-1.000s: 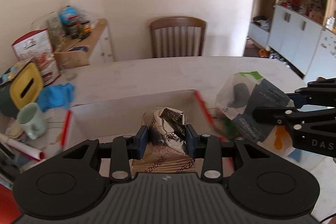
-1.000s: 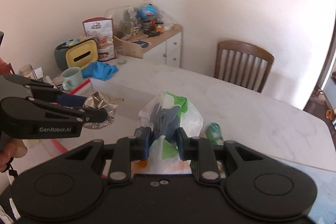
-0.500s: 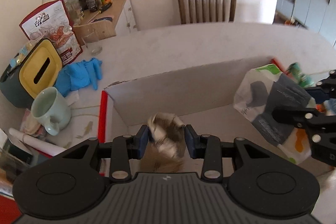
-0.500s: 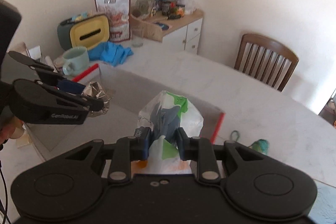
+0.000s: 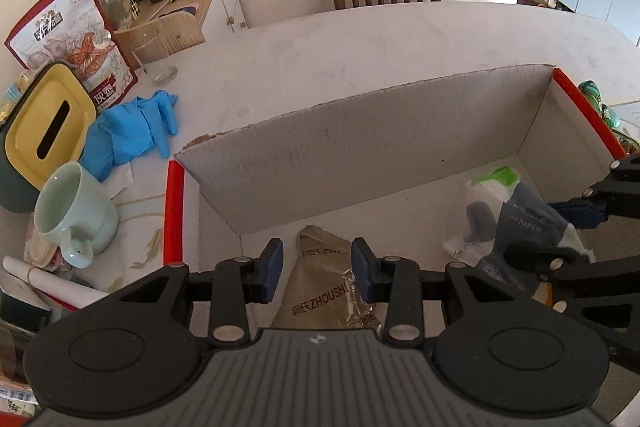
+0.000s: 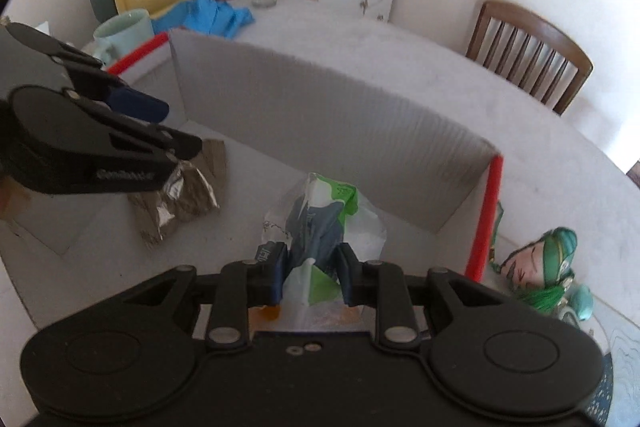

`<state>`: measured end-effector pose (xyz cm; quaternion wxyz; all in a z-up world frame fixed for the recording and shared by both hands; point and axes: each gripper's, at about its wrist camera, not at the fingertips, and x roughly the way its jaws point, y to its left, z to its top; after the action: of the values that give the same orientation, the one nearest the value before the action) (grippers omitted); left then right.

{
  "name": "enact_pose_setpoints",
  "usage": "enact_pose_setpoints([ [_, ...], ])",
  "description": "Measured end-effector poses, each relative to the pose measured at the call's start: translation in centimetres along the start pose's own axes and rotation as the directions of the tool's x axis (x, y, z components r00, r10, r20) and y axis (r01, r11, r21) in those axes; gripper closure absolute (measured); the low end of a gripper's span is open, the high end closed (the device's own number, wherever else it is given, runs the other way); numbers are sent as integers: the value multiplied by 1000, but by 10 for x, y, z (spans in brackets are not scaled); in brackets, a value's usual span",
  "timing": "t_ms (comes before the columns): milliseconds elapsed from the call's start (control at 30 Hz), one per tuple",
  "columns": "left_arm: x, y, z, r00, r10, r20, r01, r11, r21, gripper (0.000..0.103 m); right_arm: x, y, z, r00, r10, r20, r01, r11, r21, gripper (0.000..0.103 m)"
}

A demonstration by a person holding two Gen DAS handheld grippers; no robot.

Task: Organize objects
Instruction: 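Carry both bags over the cardboard box with both grippers, then open both grippers to drop the bags into the box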

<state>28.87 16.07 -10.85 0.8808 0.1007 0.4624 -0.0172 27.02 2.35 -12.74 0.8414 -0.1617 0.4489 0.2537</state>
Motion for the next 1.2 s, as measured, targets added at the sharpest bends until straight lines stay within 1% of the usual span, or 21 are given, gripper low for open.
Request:
enact_pose_setpoints([
  [133, 1, 0, 0, 1000, -6, 1, 6, 1000, -6, 66, 6, 0, 2, 999, 7, -46, -7, 1000, 13, 74],
  [233, -1, -1, -1, 1000, -9, 8, 9, 1000, -12, 63, 6, -3, 3, 998, 30, -54, -28, 999, 30, 70],
  [300, -4, -2, -1, 1000, -12, 17, 12, 1000, -17, 55, 3, -4, 3, 998, 44, -44, -43, 998, 44, 66],
  [333, -6, -3, -1, 1000, -15, 23, 16, 1000, -20, 52, 1, -4, 3, 998, 51, -41, -49, 997, 51, 65],
  [367, -7, -3, -1, 999, -18, 27, 19, 1000, -24, 48, -2, -4, 2, 998, 54, -35, -52, 997, 54, 62],
  [400, -9, -3, -1, 999, -21, 33, 22, 999, -28, 47, -5, -3, 1, 998, 54, -25, -53, 997, 56, 61],
  [467, -14, -5, -1, 999, -29, 42, 30, 999, -36, 46, -14, -4, 1, 998, 61, 2, -61, 996, 62, 52],
  [533, -18, -7, -2, 998, -34, 48, 36, 998, -41, 46, -23, -6, 0, 998, 63, 30, -65, 995, 71, 49],
  [767, -40, -14, -5, 996, -42, 79, 46, 998, -48, 46, -49, -9, -4, 994, 72, 88, -78, 995, 69, 49],
  [867, -53, -18, -5, 994, -28, 102, 34, 998, -58, 46, -61, -12, -7, 991, 74, 112, -83, 993, 80, 49],
  [933, -62, -20, -5, 993, -29, 117, 38, 996, -75, 41, -70, -15, -8, 989, 74, 128, -86, 992, 93, 48],
  [1000, -72, -23, -5, 991, -31, 128, 43, 995, -90, 36, -80, -18, -10, 986, 75, 147, -91, 991, 102, 45],
  [1033, -77, -26, -4, 990, -34, 135, 47, 995, -92, 35, -86, -20, -11, 985, 75, 158, -92, 990, 103, 42],
  [1200, -101, -41, -5, 984, -42, 174, 60, 994, -95, 22, -112, -29, -20, 977, 78, 201, -101, 989, 109, 33],
])
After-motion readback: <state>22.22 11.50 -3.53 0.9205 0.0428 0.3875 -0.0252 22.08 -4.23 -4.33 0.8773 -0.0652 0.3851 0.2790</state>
